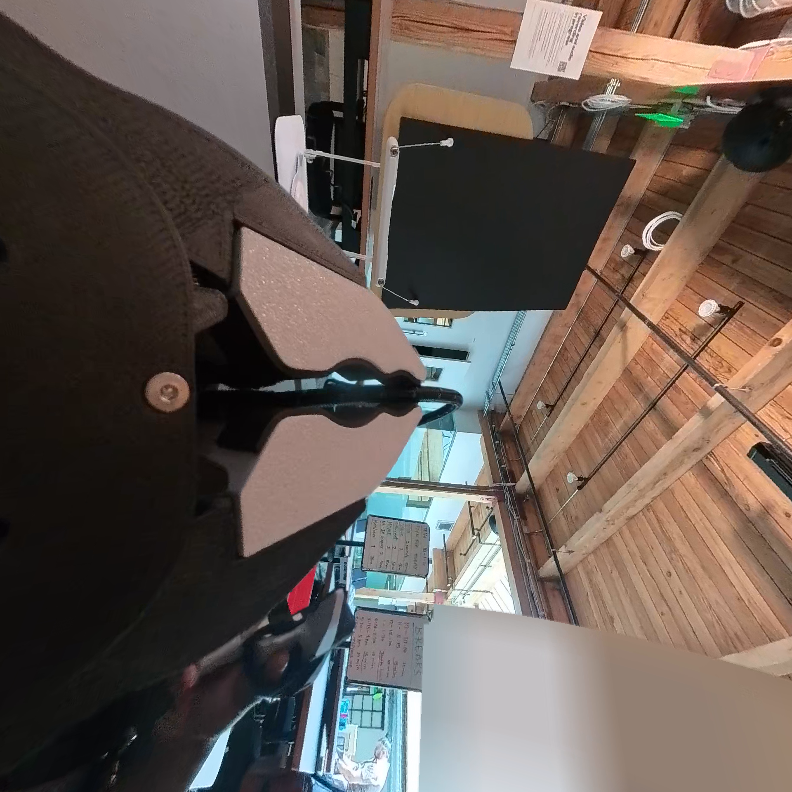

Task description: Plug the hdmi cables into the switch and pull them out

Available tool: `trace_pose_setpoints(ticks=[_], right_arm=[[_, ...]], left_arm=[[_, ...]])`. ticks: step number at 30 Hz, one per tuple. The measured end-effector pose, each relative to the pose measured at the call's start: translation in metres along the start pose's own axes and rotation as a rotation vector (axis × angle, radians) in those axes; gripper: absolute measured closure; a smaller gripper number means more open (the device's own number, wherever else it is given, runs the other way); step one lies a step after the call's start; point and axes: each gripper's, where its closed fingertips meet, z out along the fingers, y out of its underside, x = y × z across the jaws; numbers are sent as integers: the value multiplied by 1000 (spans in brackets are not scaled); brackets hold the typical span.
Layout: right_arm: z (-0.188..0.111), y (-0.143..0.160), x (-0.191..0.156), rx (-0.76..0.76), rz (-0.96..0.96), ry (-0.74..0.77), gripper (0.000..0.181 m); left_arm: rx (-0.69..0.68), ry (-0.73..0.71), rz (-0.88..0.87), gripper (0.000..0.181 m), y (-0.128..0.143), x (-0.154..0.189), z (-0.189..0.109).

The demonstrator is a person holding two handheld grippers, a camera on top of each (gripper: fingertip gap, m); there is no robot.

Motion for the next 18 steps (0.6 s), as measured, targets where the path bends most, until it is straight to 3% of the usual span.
trace_pose_setpoints(ticks=[1,12,14,16,18], right_arm=[[1,3,3,-18,-1,16,120],[9,21,-7,-102,34,-47,128],[11,23,-13,-110,66,-87,137],[11,25,-21,-122,95,-147,162],[10,27,-29,-142,105,-202,167]], left_arm=[[10,12,2,176,-2,2,0],[136,199,-38,176,-20,31,-7],[142,225,-44,176,-20,35,-7],[147,250,-49,175,-20,40,-8],[163,292,-65,176,-22,45,-10]])
